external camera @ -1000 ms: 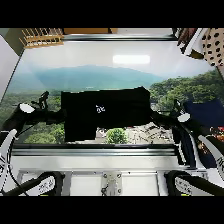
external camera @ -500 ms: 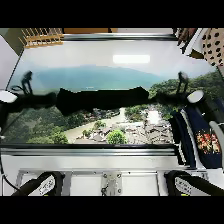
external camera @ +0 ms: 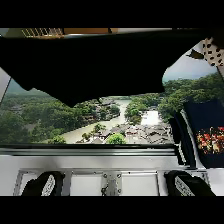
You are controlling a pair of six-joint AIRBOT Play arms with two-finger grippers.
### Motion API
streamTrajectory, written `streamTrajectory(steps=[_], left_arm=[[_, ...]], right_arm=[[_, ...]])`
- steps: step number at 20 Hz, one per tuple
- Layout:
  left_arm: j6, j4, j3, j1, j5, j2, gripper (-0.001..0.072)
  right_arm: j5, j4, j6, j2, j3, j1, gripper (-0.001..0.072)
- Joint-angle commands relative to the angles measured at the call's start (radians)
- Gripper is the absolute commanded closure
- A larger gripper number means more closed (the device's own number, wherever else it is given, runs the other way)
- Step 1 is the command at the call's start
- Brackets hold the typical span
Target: Fold the clothes and pants, and hang the long-sleeved shirts on hangers.
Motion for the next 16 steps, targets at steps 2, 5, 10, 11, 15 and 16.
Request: streamTrajectory(steps=[2, 5, 10, 11, 15, 16], left_arm=[[-0.047, 0.001, 0.077, 0.001, 0.055, 0.171, 0.0701], [-0.085, 0.006, 0.077, 0.001, 0.075, 0.222, 0.0701], [-0.139, 0.005, 0.077, 0.001, -0.055, 0.115, 0.0702], [-0.151, 0.005, 0.073, 0.001, -0.109, 0.062, 0.0701], [-0.149, -0.002, -0.080, -0.001, -0.172, -0.175, 0.0702], [-0.135, 0.000, -0.123, -0.014, -0.168, -0.241, 0.0701]], right_arm=[[0.008, -0.065, 0.011, 0.178, 0.055, 0.000, 0.0699], [0.060, -0.105, 0.043, 0.244, 0.055, 0.000, 0.0700], [0.247, -0.142, 0.106, 0.221, 0.054, 0.000, 0.0700], [0.289, -0.141, 0.106, 0.183, 0.054, 0.000, 0.0700], [0.426, -0.141, 0.106, -0.069, 0.053, 0.003, 0.0700], [0.443, -0.141, 0.103, -0.152, 0.053, 0.005, 0.0700]])
